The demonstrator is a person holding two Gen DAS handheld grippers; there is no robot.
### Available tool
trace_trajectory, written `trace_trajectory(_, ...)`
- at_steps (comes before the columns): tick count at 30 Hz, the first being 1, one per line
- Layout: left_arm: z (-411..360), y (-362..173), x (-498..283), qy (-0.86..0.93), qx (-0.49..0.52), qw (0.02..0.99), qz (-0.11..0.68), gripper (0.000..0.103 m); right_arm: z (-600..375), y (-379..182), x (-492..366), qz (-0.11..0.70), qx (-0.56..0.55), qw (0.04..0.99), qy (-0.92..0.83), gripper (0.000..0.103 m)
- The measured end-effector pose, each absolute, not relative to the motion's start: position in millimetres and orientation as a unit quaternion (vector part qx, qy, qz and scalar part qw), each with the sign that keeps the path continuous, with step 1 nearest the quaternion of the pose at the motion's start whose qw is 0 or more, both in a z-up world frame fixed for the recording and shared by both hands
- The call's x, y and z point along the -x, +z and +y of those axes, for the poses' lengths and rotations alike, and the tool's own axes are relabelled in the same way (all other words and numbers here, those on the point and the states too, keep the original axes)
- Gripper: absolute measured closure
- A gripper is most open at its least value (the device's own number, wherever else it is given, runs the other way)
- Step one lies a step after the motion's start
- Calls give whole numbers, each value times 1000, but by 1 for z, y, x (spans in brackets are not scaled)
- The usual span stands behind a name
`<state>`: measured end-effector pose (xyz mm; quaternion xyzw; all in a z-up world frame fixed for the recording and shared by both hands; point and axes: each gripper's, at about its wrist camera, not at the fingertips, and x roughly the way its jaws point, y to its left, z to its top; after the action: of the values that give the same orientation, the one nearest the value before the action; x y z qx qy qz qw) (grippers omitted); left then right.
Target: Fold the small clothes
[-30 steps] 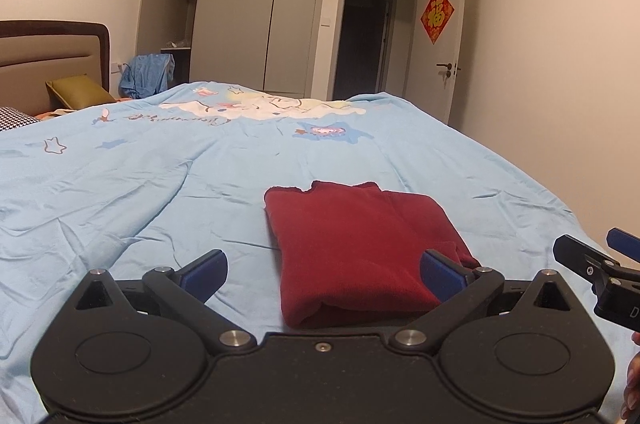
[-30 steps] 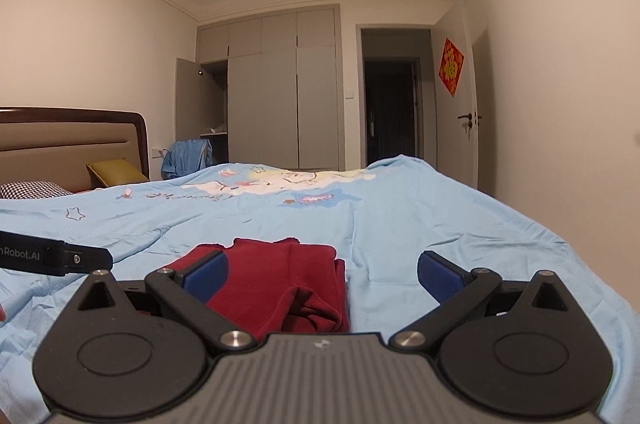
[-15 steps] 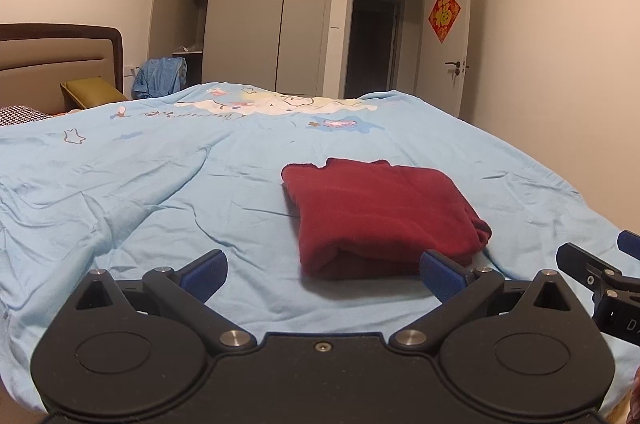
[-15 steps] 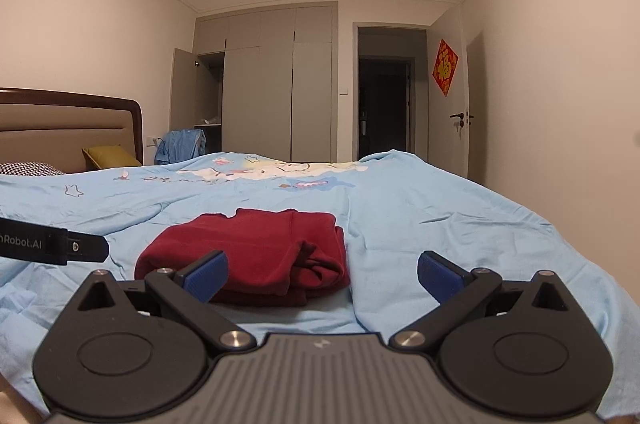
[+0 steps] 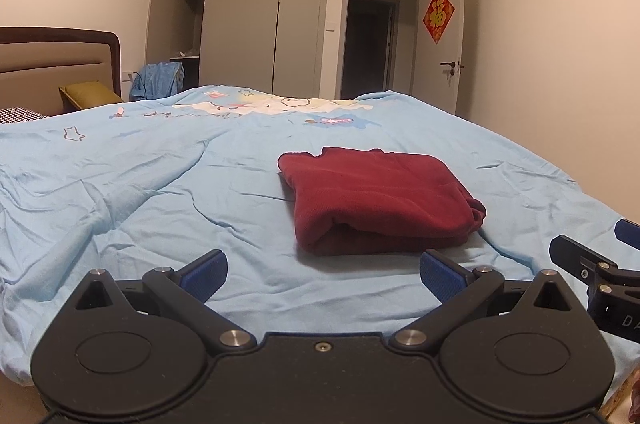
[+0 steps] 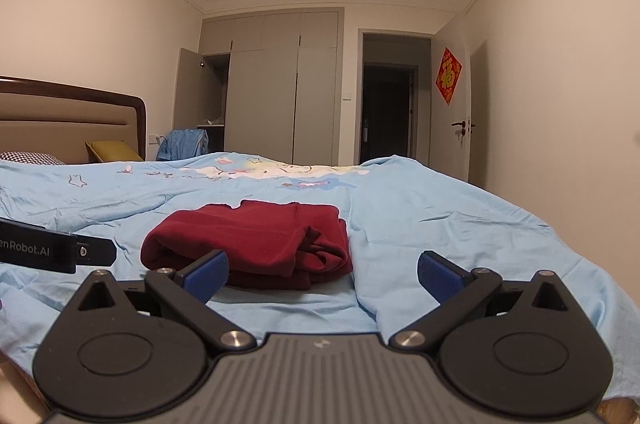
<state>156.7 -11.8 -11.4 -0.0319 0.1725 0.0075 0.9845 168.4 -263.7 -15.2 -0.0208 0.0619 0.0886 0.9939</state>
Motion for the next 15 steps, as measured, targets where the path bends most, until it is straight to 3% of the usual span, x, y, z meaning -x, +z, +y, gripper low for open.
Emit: trace_trajectory(15,-14,-16,-157,5,27,984,179,1,-264,-20,-167,65,21,994,88,0)
